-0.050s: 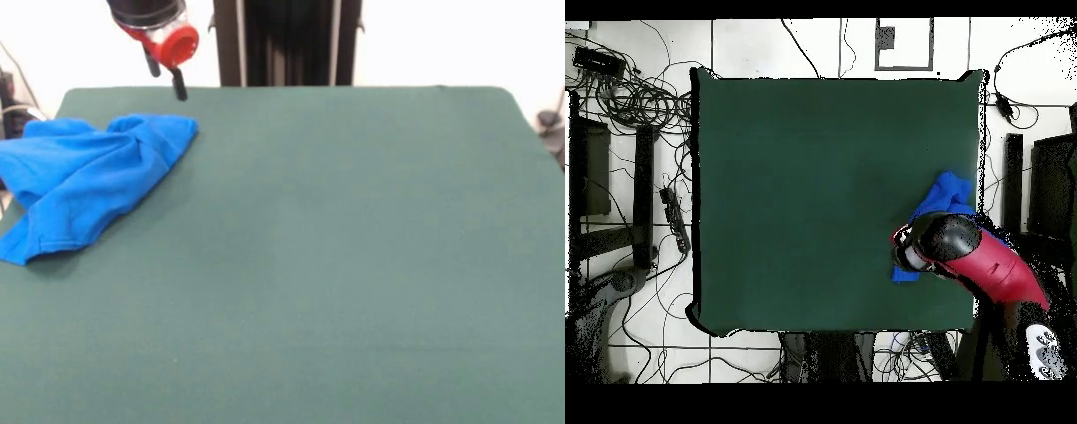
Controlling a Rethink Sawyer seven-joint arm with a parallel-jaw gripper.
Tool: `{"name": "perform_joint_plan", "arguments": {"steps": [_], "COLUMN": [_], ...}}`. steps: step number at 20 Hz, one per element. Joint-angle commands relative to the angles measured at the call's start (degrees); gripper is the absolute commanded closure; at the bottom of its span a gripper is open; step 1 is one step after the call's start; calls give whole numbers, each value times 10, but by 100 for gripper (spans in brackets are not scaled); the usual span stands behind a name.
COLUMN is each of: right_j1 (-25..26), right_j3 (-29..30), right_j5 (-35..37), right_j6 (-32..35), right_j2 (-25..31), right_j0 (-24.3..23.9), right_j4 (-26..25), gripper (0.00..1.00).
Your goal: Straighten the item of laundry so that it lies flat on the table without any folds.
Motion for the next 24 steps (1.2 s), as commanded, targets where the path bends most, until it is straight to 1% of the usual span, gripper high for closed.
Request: {"name": "perform_joint_plan", "arguments": {"steps": [1, 11, 15, 17, 24], "right_j1": [55, 112, 142, 161, 237], "right_j3": [19, 21, 22, 23, 20], "right_j5": [-45, -144, -196, -226, -368], "right_j6": [76, 95, 96, 98, 112], "right_j2": [29, 55, 68, 76, 121], "right_j0": [8, -1, -7, -12, -36], "right_j4": [-21, 4, 11, 13, 17], "gripper": [0, 0, 0, 0, 0]}}
